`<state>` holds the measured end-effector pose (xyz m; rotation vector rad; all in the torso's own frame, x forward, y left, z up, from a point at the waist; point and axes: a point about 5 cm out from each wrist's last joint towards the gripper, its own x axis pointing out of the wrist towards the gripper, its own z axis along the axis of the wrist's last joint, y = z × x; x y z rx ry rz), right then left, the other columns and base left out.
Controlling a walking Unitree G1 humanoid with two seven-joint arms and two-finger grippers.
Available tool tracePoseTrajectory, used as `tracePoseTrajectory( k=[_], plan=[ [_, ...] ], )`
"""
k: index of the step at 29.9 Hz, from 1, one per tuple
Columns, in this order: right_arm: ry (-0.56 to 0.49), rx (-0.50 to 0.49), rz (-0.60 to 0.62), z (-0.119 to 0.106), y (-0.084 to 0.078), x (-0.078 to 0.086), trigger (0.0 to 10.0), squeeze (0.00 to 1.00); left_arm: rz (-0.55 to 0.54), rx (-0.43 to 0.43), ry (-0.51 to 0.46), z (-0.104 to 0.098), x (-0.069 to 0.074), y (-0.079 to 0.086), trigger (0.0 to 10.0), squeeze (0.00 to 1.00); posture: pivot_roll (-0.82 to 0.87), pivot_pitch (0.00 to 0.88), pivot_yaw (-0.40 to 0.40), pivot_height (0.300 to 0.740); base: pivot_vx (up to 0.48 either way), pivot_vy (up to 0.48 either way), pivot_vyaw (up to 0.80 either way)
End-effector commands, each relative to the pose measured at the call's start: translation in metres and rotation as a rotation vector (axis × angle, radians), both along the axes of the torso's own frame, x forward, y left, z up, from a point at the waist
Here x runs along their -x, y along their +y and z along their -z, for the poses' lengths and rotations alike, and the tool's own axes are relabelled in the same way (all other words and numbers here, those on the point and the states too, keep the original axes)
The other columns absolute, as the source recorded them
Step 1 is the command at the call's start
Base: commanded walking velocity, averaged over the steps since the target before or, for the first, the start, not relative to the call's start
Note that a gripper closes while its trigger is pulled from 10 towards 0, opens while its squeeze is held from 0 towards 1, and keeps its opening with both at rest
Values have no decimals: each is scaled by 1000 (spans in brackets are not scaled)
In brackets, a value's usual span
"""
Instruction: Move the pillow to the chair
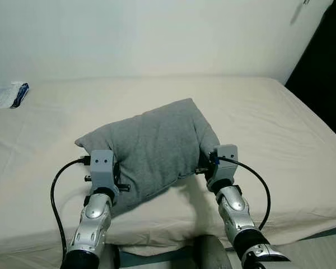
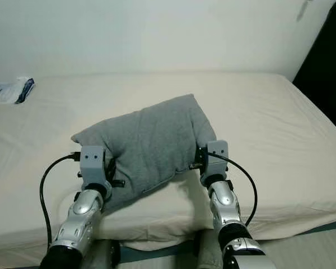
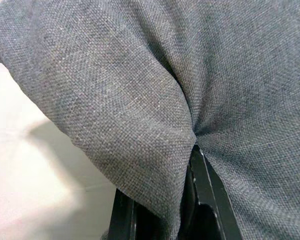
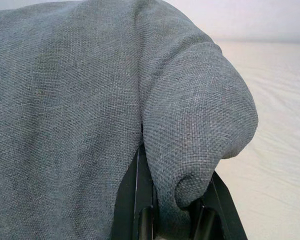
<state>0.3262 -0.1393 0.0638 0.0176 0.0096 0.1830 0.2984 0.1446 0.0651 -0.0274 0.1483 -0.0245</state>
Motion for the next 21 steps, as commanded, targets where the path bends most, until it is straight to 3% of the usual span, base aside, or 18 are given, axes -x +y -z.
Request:
tracePoseTrajectory(
  k=[1, 21],
  plan=[
    [-3, 21, -100, 1, 18, 3, 10000, 0, 67, 14, -90, -17, -5, -16, 10000, 0, 45, 0, -79, 620, 0, 0, 0],
    [-23, 53, -132, -1, 19, 4, 10000, 0, 58, 8, -97, -16, -4, -16, 10000, 0, 55, 0, -85, 640, 0, 0, 0]
  ],
)
